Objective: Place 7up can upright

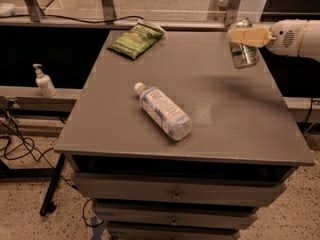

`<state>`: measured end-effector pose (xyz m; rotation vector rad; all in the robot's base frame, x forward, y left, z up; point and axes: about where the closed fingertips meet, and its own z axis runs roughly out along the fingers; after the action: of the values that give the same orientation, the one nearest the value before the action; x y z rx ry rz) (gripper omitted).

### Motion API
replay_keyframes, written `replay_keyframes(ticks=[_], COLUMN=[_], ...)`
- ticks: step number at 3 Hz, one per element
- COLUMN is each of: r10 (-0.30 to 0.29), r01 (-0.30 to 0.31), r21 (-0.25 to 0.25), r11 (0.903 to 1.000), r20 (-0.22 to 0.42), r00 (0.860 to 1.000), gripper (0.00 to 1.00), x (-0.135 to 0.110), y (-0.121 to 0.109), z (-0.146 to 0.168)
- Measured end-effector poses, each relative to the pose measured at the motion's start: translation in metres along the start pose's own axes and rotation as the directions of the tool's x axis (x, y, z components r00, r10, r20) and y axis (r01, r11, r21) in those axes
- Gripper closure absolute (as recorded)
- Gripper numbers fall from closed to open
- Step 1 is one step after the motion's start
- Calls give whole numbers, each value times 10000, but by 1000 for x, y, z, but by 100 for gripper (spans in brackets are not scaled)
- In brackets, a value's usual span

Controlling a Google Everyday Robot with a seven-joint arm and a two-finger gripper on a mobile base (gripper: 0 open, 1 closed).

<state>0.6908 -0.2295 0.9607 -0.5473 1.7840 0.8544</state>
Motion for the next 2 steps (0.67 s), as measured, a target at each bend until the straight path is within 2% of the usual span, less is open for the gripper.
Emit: replay_keyframes(ticks=[1, 2], r10=[377, 725], r01=[-358, -580], r21=[-489, -1267], r11=[9982, 9902], r20=[393, 1126], r00=[9985, 9910], gripper=[100, 100], x=[5, 18], y=[1, 5], z=[4, 9])
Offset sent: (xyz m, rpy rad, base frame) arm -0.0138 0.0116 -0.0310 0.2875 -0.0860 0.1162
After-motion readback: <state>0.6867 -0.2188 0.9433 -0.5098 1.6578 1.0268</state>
